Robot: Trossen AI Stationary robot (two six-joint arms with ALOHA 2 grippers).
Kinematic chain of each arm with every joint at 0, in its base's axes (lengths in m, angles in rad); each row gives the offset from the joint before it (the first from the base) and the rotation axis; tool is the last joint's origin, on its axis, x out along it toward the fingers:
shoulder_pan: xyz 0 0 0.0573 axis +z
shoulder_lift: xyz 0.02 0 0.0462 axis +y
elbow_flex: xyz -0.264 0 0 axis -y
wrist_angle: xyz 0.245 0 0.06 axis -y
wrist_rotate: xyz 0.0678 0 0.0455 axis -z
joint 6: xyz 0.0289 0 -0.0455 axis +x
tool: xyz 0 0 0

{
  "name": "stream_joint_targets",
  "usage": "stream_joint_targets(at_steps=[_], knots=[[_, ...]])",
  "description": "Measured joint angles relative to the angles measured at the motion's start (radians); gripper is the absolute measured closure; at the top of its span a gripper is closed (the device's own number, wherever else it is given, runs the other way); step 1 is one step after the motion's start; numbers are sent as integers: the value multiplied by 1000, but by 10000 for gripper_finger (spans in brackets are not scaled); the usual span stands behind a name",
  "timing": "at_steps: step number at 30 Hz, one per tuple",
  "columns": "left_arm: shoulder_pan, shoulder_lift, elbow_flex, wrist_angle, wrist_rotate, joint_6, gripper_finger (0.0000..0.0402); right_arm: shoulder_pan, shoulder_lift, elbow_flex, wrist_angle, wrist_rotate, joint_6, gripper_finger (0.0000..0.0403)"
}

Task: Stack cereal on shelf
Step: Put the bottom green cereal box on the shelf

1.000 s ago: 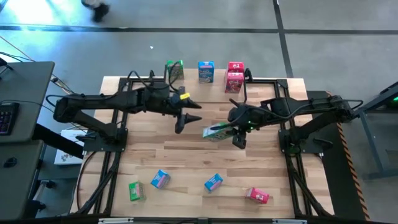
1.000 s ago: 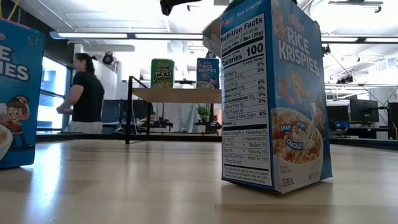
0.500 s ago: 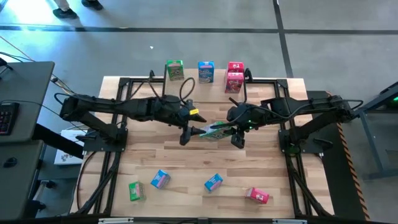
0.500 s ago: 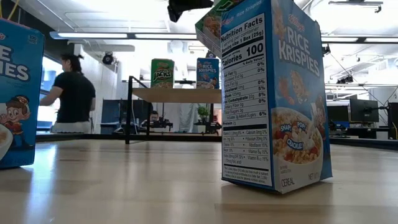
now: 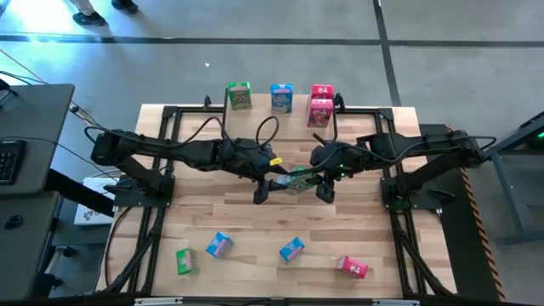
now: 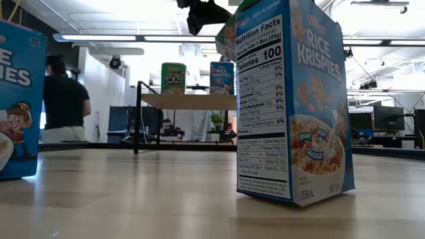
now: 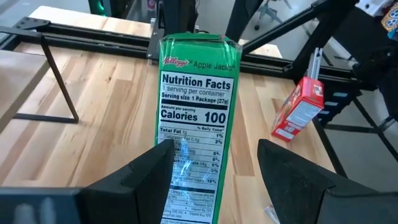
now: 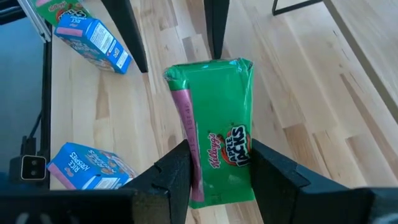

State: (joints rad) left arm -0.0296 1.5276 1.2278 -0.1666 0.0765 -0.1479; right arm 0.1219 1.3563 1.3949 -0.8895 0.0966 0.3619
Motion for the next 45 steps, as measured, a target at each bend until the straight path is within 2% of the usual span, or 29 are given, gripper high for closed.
stream_joint_targets(at_steps=[8, 21, 38, 45], knots=[[0, -4, 0, 10, -19, 2, 178, 3, 0, 0, -10, -44, 20, 265], [1, -4, 0, 7, -21, 2, 178, 3, 0, 0, 26, -16, 18, 265], [4, -1, 0, 10, -17, 2, 178, 3, 0, 0, 55, -62, 12, 265], [5, -1, 0, 16, -10, 2, 178, 3, 0, 0, 131, -41, -23, 265]])
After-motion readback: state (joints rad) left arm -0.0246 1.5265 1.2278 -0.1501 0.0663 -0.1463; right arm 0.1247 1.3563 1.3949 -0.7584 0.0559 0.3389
